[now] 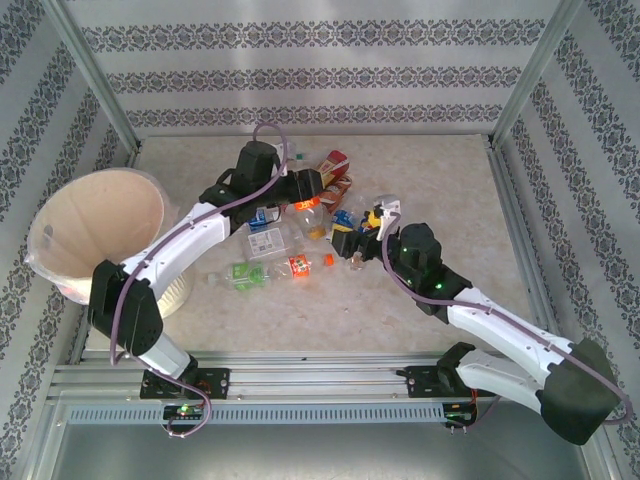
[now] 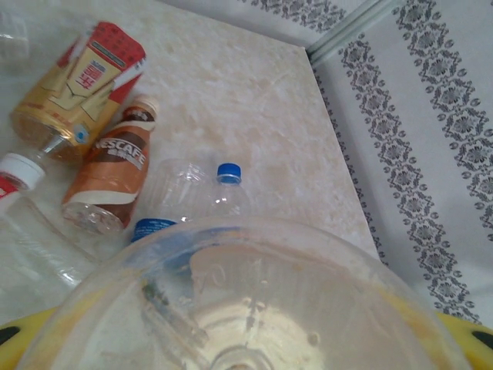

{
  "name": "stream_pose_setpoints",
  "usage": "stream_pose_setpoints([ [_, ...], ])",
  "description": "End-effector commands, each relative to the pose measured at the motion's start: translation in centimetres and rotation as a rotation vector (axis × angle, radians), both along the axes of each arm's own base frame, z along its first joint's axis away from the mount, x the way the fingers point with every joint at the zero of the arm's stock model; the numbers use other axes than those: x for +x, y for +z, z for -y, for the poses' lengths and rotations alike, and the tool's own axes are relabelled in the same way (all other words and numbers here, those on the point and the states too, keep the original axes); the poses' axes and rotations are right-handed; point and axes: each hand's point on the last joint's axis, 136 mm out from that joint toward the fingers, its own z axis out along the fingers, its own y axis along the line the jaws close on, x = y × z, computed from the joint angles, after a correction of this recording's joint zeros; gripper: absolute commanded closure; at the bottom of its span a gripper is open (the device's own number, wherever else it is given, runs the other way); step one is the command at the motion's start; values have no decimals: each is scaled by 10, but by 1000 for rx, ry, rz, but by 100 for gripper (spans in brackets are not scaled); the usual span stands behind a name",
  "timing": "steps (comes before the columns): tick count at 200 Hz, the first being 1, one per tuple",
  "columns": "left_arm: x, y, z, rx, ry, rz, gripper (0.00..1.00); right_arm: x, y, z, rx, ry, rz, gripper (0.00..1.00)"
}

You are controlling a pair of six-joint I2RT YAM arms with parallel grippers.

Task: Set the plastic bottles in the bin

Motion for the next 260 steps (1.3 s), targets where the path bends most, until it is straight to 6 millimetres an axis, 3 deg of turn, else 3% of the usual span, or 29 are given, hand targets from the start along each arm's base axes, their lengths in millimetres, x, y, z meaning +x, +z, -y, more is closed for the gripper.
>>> stream_pose_setpoints([
  [1, 2, 33, -27, 39, 65, 76, 47, 10, -7, 22, 7, -130, -10, 2],
  [33, -2, 56, -57, 100, 126, 123, 48, 15, -13, 30, 15, -185, -43, 2],
  [87, -24, 113, -112, 220, 246, 226, 48, 21, -16, 30, 7, -194, -53, 2],
  [133, -45, 163, -167, 417, 395, 327, 48, 25, -19, 23, -5, -169, -67, 2],
  [171, -61, 191, -215, 620, 547, 358, 48, 29, -23, 19, -11, -165, -84, 2],
  [225, -101, 234, -313, 967, 906, 355, 48, 34, -27, 16, -23, -167, -98, 2],
  [260, -129, 225, -373, 1051, 1092, 245, 48, 38, -32, 14, -34, -165, -115, 2],
])
